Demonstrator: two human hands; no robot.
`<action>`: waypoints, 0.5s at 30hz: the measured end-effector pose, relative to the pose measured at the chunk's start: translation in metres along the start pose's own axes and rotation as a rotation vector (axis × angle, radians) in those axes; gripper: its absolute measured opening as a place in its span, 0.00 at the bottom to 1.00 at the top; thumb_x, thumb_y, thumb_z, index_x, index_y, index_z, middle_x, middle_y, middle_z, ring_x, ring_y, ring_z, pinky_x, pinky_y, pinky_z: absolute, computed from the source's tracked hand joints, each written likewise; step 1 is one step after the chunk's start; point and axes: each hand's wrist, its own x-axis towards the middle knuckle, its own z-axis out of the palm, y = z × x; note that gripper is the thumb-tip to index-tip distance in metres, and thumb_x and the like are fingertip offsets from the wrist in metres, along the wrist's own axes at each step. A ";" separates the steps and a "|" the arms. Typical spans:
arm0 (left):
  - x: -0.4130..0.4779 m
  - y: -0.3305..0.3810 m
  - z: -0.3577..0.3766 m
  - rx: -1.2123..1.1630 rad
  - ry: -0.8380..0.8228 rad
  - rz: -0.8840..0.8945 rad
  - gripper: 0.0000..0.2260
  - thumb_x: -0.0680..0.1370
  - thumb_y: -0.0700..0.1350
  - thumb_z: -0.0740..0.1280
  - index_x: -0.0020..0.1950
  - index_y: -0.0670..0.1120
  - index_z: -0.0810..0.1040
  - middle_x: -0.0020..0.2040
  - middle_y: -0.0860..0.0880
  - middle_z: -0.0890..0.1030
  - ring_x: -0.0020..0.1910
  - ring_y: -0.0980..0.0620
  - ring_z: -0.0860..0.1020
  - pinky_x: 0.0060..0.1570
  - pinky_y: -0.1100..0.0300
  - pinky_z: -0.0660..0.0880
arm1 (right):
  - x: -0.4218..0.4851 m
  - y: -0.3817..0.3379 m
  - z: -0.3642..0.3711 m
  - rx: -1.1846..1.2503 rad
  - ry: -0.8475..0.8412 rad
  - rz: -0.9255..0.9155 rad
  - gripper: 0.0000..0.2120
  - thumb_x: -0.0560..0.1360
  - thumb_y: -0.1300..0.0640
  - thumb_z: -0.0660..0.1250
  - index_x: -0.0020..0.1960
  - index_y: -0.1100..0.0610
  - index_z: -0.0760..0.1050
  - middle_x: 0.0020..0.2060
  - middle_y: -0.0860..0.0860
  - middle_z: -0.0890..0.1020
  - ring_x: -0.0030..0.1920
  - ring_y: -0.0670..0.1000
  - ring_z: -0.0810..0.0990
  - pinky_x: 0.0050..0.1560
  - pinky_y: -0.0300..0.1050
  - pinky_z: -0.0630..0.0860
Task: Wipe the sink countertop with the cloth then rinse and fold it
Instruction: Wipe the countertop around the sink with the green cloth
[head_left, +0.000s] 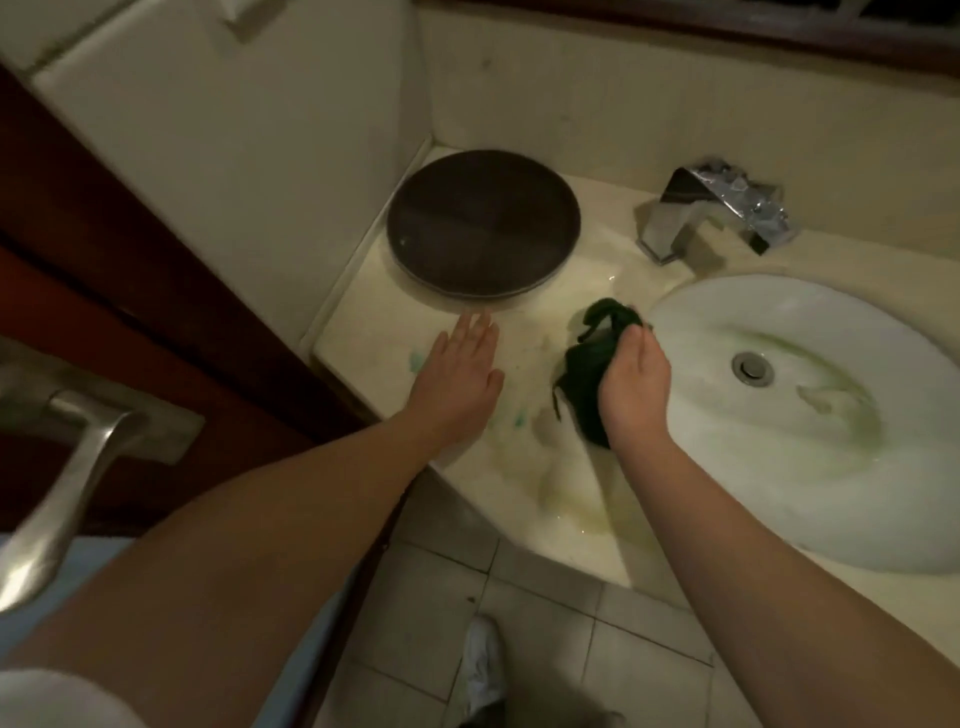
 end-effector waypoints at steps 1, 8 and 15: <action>0.001 -0.002 0.006 0.023 0.013 0.002 0.28 0.82 0.53 0.46 0.78 0.43 0.43 0.80 0.45 0.44 0.78 0.48 0.42 0.75 0.50 0.42 | 0.009 -0.003 0.006 -0.048 -0.039 -0.051 0.21 0.83 0.51 0.49 0.72 0.54 0.68 0.67 0.56 0.74 0.68 0.54 0.71 0.72 0.49 0.64; 0.003 -0.004 0.016 0.076 0.080 0.002 0.28 0.81 0.54 0.42 0.78 0.44 0.42 0.80 0.46 0.45 0.78 0.48 0.42 0.76 0.48 0.45 | 0.036 0.013 0.027 -0.626 -0.215 -0.356 0.25 0.82 0.49 0.52 0.76 0.56 0.60 0.77 0.53 0.60 0.78 0.53 0.52 0.77 0.47 0.49; 0.005 -0.004 0.016 0.084 0.092 0.001 0.29 0.81 0.54 0.43 0.78 0.43 0.42 0.80 0.44 0.45 0.78 0.47 0.43 0.76 0.48 0.45 | 0.066 0.018 0.069 -1.076 -0.294 -0.375 0.31 0.81 0.46 0.46 0.79 0.60 0.46 0.79 0.56 0.49 0.78 0.57 0.46 0.77 0.54 0.46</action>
